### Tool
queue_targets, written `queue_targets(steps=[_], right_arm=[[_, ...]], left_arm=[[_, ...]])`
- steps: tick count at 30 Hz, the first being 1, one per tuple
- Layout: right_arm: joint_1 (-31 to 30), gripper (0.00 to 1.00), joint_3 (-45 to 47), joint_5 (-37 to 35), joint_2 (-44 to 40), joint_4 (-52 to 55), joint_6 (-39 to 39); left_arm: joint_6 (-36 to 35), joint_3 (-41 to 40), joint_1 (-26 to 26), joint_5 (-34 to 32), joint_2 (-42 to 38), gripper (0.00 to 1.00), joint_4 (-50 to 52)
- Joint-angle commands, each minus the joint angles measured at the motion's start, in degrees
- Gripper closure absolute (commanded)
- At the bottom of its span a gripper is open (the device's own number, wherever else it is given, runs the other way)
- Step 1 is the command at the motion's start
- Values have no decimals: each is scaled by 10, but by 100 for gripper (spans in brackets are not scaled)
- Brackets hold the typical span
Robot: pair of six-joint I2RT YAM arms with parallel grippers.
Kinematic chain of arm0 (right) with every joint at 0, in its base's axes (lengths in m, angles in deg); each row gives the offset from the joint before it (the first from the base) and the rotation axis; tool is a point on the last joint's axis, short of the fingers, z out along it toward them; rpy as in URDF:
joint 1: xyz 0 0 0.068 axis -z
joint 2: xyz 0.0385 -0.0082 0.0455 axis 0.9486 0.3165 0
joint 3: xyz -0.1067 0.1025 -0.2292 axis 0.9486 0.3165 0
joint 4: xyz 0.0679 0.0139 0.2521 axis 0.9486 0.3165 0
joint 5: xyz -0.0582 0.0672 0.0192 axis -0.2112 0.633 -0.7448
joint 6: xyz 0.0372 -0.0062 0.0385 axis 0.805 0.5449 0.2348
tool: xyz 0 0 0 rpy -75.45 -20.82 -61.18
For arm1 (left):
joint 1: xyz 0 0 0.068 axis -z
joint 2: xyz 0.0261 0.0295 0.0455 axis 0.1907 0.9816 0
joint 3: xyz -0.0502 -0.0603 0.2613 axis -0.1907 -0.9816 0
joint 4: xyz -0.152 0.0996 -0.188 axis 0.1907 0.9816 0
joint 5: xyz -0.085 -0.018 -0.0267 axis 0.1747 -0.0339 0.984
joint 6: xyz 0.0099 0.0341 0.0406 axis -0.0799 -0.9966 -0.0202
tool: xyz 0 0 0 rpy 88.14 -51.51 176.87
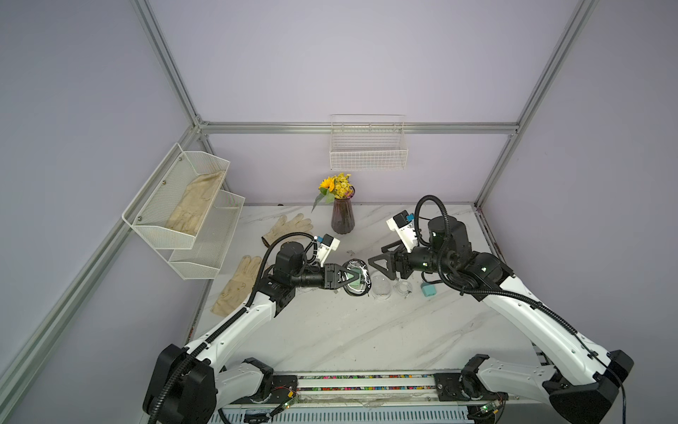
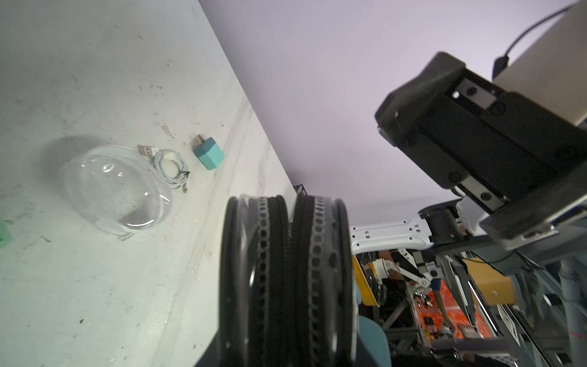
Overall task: Pack away charging kits
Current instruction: Zip the zipper on the storage bag, then adjust the storage bag.
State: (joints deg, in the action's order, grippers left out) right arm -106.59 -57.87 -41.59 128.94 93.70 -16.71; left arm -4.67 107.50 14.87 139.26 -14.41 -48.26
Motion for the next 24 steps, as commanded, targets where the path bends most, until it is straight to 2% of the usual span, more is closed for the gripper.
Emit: queue_targets(steps=[1, 9, 12, 15, 18, 24], right_arm=[[17, 21, 34, 115, 12, -75, 43], [25, 21, 102, 163, 6, -129, 68], [26, 21, 146, 209, -3, -191, 108], [26, 21, 185, 213, -16, -226, 131], [26, 29, 214, 224, -20, -260, 153], [27, 63, 250, 247, -18, -328, 208]], left_arm=[[-29, 20, 23, 54, -16, 91, -25], [-29, 30, 40, 61, -22, 90, -33], [-22, 31, 41, 65, -24, 91, -44], [0, 26, 41, 69, -26, 90, -77], [4, 25, 44, 72, -26, 90, -88], [9, 23, 46, 80, -25, 89, -100]])
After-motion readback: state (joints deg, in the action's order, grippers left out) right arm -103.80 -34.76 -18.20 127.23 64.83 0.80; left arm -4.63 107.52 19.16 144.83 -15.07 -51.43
